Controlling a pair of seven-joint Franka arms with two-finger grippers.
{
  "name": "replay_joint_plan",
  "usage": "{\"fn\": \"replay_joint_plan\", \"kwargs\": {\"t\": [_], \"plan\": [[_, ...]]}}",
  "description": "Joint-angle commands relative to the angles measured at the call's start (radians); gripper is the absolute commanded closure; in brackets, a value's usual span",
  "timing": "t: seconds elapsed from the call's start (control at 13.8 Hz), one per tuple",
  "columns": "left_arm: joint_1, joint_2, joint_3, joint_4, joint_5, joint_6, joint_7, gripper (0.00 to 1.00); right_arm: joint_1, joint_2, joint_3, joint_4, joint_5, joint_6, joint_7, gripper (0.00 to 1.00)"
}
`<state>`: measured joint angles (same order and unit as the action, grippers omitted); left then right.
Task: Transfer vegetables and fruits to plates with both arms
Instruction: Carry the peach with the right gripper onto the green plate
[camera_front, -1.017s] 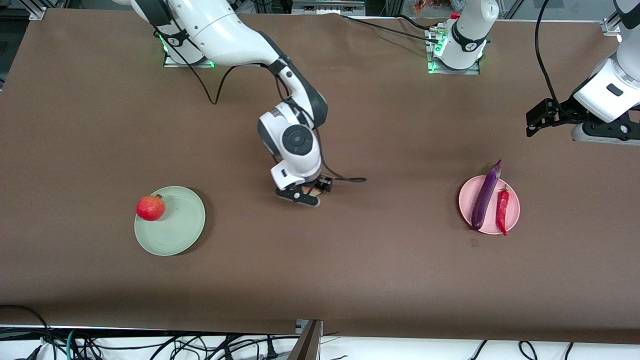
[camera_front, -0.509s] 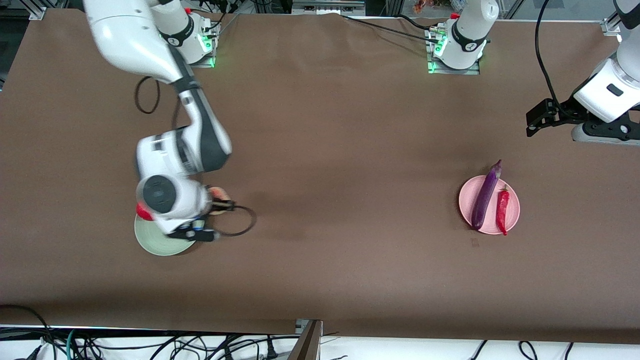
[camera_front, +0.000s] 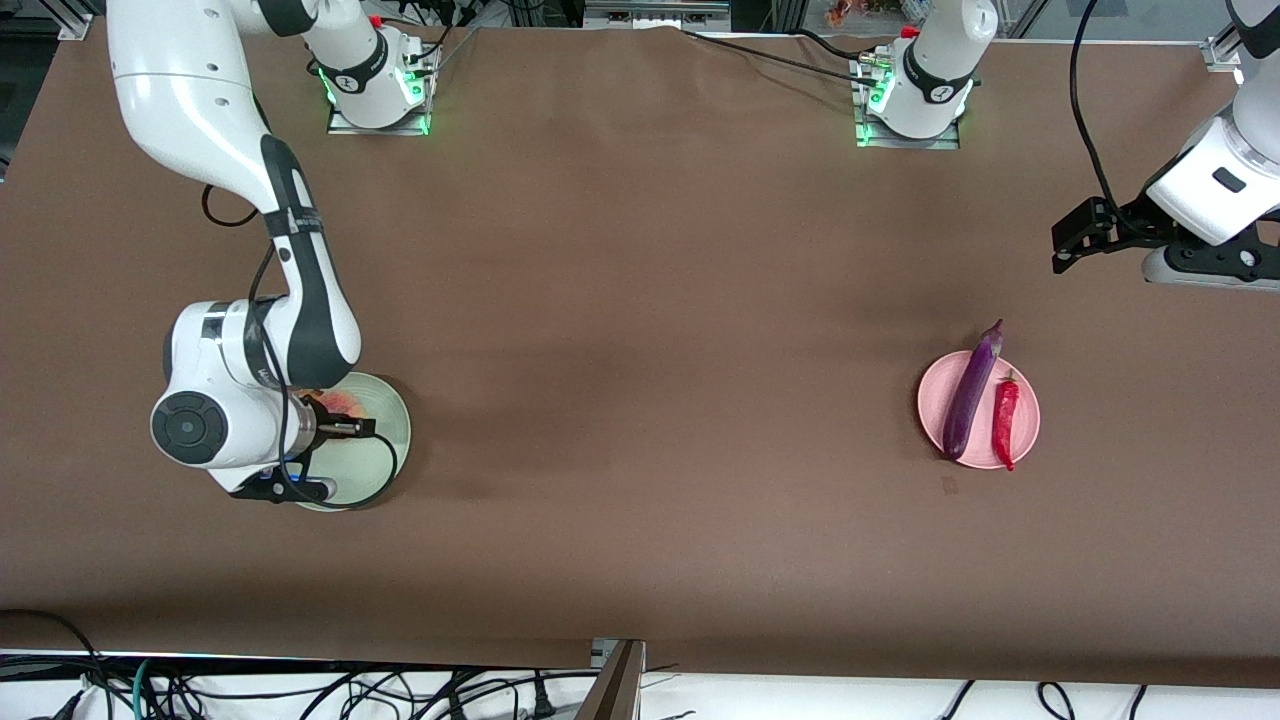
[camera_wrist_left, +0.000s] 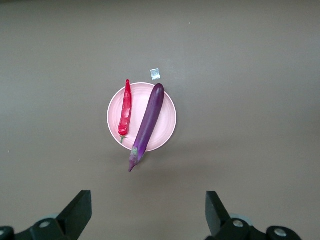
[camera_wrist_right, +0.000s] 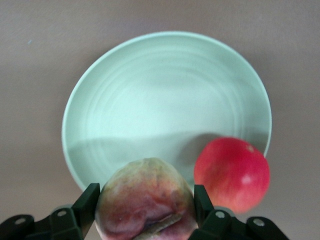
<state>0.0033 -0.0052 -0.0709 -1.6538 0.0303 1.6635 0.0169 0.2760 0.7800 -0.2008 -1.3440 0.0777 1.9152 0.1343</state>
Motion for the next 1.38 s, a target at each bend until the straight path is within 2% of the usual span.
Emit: {"fn": "replay_joint_plan", "kwargs": {"t": [0.0, 0.29, 0.36, 0.44, 0.51, 0.65, 1.02, 1.16, 1.31], "plan": [[-0.008, -0.012, 0.002, -0.011, 0.016, 0.007, -0.005, 0.00, -0.005, -0.001, 0.006, -0.058, 0.007, 0.093, -0.022, 0.52], [-0.008, -0.012, 0.002, -0.011, 0.016, 0.007, -0.005, 0.00, -0.004, 0.019, 0.006, -0.067, 0.007, 0.107, -0.022, 0.52], [-0.008, -0.012, 0.002, -0.011, 0.016, 0.007, -0.005, 0.00, -0.004, 0.019, 0.006, -0.066, 0.007, 0.107, -0.022, 0.46], [-0.008, -0.012, 0.002, -0.011, 0.016, 0.007, -0.006, 0.00, -0.004, 0.019, 0.006, -0.061, 0.008, 0.107, -0.016, 0.06], [-0.008, -0.012, 0.002, -0.011, 0.016, 0.007, -0.005, 0.00, -0.004, 0.013, 0.006, -0.058, 0.010, 0.098, -0.019, 0.00], [-0.008, -0.012, 0.002, -0.011, 0.016, 0.007, -0.005, 0.00, -0.004, -0.008, 0.003, -0.053, 0.010, 0.073, -0.028, 0.00], [-0.008, -0.012, 0.002, -0.011, 0.016, 0.007, -0.005, 0.00, -0.003, -0.128, -0.003, 0.034, -0.003, -0.207, -0.047, 0.00], [-0.008, -0.012, 0.002, -0.011, 0.016, 0.007, -0.003, 0.00, -0.004, -0.192, -0.011, 0.037, -0.009, -0.287, -0.068, 0.00], [-0.006, -0.012, 0.002, -0.011, 0.016, 0.007, -0.003, 0.00, -0.020, -0.272, -0.012, 0.033, -0.051, -0.332, -0.085, 0.00]]}}
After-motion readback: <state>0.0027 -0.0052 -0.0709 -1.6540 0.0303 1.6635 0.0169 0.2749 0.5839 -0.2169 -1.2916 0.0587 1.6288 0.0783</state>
